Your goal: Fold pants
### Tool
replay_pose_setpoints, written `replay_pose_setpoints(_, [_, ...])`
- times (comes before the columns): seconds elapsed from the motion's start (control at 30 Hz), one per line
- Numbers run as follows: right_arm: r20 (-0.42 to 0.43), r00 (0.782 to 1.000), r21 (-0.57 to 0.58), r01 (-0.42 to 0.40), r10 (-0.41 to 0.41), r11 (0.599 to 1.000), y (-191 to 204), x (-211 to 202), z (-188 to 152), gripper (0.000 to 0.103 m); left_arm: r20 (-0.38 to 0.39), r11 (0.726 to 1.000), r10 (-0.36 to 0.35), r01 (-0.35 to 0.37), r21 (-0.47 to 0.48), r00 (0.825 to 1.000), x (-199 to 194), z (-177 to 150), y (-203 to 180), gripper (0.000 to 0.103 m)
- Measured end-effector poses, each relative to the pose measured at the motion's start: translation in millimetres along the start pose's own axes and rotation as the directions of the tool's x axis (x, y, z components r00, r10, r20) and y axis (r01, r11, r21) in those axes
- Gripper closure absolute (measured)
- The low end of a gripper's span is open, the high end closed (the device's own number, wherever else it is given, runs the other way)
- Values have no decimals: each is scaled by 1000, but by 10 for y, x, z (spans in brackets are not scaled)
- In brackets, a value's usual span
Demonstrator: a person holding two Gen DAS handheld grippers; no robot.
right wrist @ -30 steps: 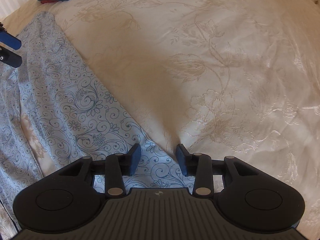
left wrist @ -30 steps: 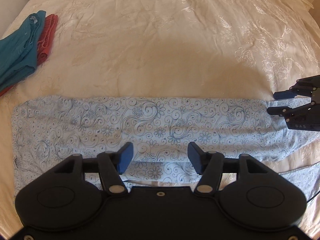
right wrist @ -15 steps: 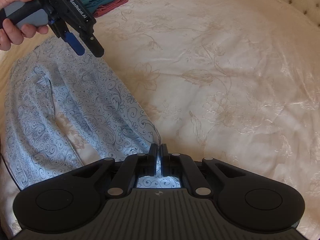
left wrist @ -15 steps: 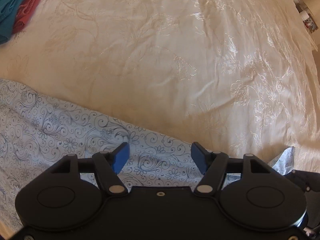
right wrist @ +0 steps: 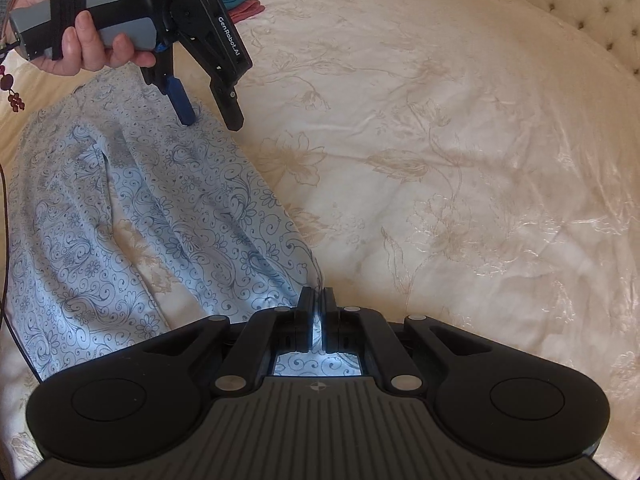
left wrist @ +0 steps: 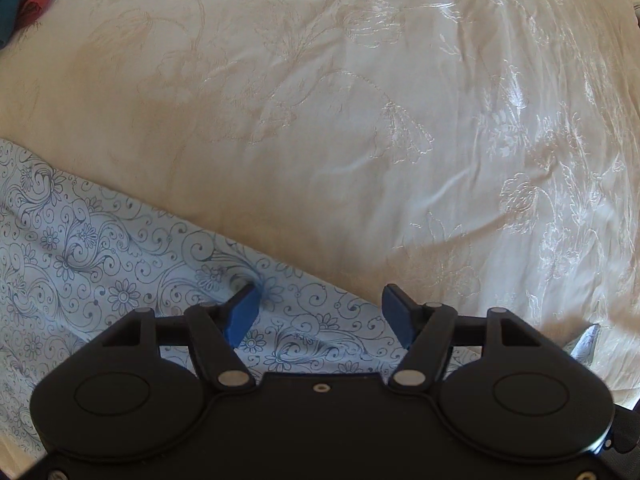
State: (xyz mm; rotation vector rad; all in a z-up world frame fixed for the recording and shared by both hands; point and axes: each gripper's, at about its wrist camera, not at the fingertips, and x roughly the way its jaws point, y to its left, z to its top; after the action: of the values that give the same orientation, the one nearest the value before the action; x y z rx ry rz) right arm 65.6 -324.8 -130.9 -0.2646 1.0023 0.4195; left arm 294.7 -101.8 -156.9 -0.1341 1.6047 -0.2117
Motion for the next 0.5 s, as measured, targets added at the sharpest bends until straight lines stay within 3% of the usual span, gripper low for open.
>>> replay_pose_setpoints(0.3, [1, 998, -87, -55, 56, 995, 258, -190, -85, 99, 9, 999, 39, -39, -13, 999, 63, -19, -18, 35])
replay_pose_setpoints(0.33, [1, 999, -81, -52, 52, 995, 279, -202, -90, 99, 11, 998, 57, -57, -6, 998, 75, -27, -20, 46])
replay_pose_setpoints(0.37, [3, 999, -73, -42, 42, 996, 294, -214, -92, 99, 8, 997, 75, -75, 6, 997, 82, -37, -24, 73])
replay_pose_setpoints(0.4, [5, 1000, -63, -25, 26, 998, 306, -227, -90, 99, 12, 997, 76, -76, 15, 997, 70, -54, -23, 87])
replay_pose_setpoints(0.5, [32, 999, -1, 37, -37, 999, 335, -327, -74, 99, 80, 996, 44, -50, 73, 996, -135, -238, -2, 92])
